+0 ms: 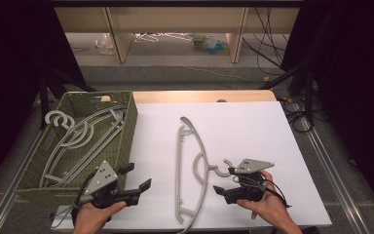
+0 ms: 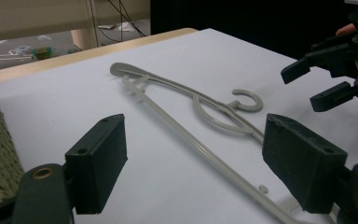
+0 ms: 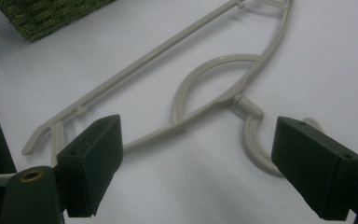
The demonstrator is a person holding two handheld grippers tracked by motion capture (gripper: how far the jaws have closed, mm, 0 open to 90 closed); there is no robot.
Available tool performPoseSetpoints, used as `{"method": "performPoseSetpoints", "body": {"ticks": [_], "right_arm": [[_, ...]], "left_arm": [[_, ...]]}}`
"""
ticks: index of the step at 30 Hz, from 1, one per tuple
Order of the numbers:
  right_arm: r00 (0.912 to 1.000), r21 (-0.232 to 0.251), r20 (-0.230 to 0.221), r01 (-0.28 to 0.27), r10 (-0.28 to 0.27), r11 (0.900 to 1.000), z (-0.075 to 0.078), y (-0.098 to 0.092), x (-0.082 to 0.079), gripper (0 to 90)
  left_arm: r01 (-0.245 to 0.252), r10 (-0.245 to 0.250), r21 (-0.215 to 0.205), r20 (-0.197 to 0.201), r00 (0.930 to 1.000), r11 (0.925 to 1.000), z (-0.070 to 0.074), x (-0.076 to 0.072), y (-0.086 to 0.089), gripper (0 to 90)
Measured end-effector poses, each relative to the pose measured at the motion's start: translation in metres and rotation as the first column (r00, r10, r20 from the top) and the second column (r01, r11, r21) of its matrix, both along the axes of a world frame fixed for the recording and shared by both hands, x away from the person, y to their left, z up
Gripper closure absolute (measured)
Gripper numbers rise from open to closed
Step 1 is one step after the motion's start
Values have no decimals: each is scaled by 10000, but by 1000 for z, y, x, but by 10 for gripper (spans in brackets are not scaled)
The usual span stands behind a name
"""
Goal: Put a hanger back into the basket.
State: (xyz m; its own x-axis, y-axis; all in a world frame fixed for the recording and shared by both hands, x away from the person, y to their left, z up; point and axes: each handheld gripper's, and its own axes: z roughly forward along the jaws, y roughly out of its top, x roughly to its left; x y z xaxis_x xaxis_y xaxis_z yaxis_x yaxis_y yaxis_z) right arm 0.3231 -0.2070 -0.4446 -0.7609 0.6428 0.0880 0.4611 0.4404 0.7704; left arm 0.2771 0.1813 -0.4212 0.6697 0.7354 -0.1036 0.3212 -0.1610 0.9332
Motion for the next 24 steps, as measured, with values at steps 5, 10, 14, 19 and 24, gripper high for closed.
{"method": "performPoseSetpoints", "body": {"ticks": [5, 10, 14, 19, 24], "right_arm": [[9994, -169, -274, 205, -209, 9996, -3, 11, -3, 175], [9994, -575, -331, 102, -121, 9983, -7, 24, -5, 183], [9980, -822, -574, 203, -250, 9964, -14, 35, -2, 195], [9961, -1435, -855, 106, -230, 9896, -23, 47, 6, 203], [9914, -2150, -1197, 270, -538, 9762, -33, 65, 11, 220]], "left_arm": [[275, -275, 124, 17, 9996, 9995, -6, -4, -6, 219], [309, -313, 461, 97, 9995, 9985, -9, -5, -6, 218], [295, -296, 415, 18, 9996, 9987, -12, -2, -6, 218], [318, -315, 504, -75, 9995, 9982, -13, -1, -7, 218], [416, -416, 407, -3, 9991, 9983, -14, -1, -7, 218]]}}
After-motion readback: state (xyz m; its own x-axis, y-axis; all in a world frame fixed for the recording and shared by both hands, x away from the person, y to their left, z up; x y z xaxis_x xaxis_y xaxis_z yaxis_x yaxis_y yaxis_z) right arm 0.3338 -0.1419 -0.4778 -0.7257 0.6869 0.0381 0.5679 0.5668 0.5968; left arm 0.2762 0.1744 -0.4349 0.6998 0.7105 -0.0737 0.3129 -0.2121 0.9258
